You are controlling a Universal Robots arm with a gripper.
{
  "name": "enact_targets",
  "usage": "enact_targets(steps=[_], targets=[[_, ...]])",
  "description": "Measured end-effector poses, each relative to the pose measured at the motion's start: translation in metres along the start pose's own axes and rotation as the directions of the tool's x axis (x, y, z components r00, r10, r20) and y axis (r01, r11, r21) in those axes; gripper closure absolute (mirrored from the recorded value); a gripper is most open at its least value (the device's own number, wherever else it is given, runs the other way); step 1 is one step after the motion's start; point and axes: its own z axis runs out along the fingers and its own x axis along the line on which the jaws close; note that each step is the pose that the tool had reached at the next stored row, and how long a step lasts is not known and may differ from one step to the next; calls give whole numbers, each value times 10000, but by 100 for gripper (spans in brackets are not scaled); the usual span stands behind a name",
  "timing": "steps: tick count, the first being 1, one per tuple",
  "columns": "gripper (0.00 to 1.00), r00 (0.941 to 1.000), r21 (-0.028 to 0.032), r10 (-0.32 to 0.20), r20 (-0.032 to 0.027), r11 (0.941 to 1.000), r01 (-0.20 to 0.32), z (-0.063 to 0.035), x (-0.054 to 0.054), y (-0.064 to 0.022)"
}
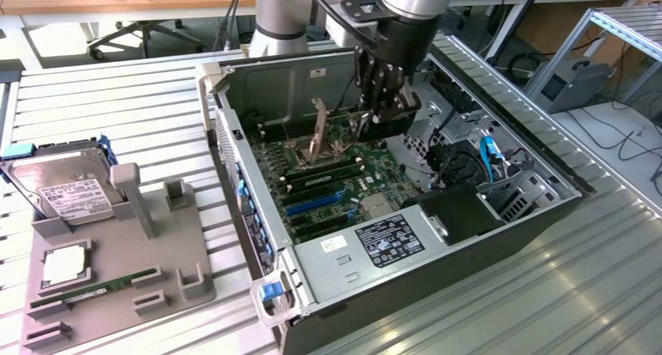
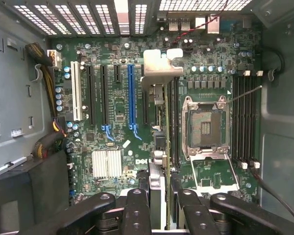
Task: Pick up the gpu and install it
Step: 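Insert the gpu into the slot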
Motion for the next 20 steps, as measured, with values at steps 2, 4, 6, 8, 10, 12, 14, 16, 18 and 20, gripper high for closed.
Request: enact_targets(steps=[2, 4, 6, 8, 10, 12, 14, 16, 18, 20], targets=[[73, 10000, 0, 0, 0, 10000, 0, 0, 6, 0], [73, 10000, 0, 0, 0, 10000, 0, 0, 12, 0], [73, 10000, 0, 0, 1, 10000, 0, 0, 19, -1], [73, 10000, 0, 0, 0, 10000, 0, 0, 26, -1], [73, 10000, 0, 0, 0, 10000, 0, 0, 34, -1], [73, 10000, 0, 0, 1, 10000, 0, 0, 41, -1], [73, 10000, 0, 0, 1, 10000, 0, 0, 52, -1], [73, 10000, 0, 0, 1, 10000, 0, 0, 63, -2], [73, 10000, 0, 0, 1, 10000, 0, 0, 69, -2], [73, 10000, 0, 0, 0, 10000, 0, 0, 76, -2]])
